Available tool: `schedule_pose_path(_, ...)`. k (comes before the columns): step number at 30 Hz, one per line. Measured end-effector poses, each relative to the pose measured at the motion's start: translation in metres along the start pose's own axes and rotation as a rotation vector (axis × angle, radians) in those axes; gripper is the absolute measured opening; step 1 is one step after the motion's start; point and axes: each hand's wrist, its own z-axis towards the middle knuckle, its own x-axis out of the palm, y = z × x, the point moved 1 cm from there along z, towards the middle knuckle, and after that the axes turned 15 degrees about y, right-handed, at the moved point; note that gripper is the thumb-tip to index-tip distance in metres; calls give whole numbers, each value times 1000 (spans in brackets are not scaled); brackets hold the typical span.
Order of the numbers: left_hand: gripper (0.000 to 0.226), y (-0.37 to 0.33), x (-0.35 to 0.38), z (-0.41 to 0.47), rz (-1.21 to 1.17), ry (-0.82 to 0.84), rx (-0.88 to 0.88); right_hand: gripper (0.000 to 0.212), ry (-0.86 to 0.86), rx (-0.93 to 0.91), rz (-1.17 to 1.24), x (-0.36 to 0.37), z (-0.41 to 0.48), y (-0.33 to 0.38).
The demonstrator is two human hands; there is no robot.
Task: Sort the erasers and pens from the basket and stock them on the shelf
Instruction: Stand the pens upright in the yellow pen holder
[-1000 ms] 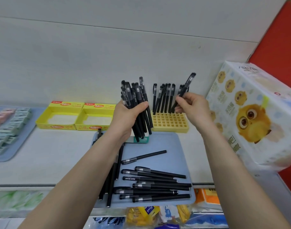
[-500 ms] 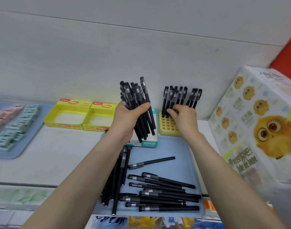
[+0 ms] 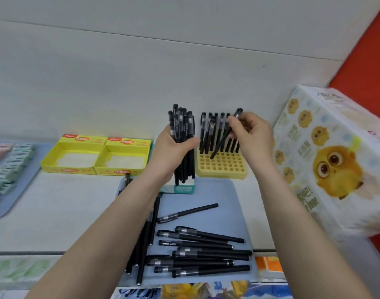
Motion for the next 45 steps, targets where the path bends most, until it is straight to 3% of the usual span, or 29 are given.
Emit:
schedule_pose_path(2, 26, -1, -6, -1, -31, -29, -10, 21, -55, 2, -68, -3, 2, -13)
schedule_pose_path(14, 32, -1, -18, -11, -34, -125, 40, 27, 34, -66, -307, 18, 23, -24)
schedule_pose_path(21, 28, -2, -12, -12, -25, -96, 52, 27, 210, 43, -350, 15, 28, -30)
schedule_pose_path(24, 29, -1, -10, -12, -15, -89, 46, 23, 97, 14, -488, 12, 20, -21)
schedule_pose_path(26, 28, 0, -8, -11, -11, -78, 50, 22, -42, -14, -370, 13, 10, -11)
schedule_pose_path(28, 29, 1, -7, -11, -13, -61, 52, 19, -59, -43, -146, 16, 0, 4)
schedule_pose_path(31, 29, 0, -2, -9, 41, -7, 53, 17, 244, -49, 167, 23, -10, 25)
schedule_pose_path(33, 31, 1, 3, -7, 82, 25, 60, 12, 350, -79, 170, 22, -11, 32)
schedule_pose_path(39, 30, 1, 0, -9, 13, -25, 54, 14, -83, -48, -97, -13, 7, 5)
schedule_pose_path(45, 27, 1, -4, -13, 19, -12, 31, 21, -39, -39, -250, -4, 12, -17)
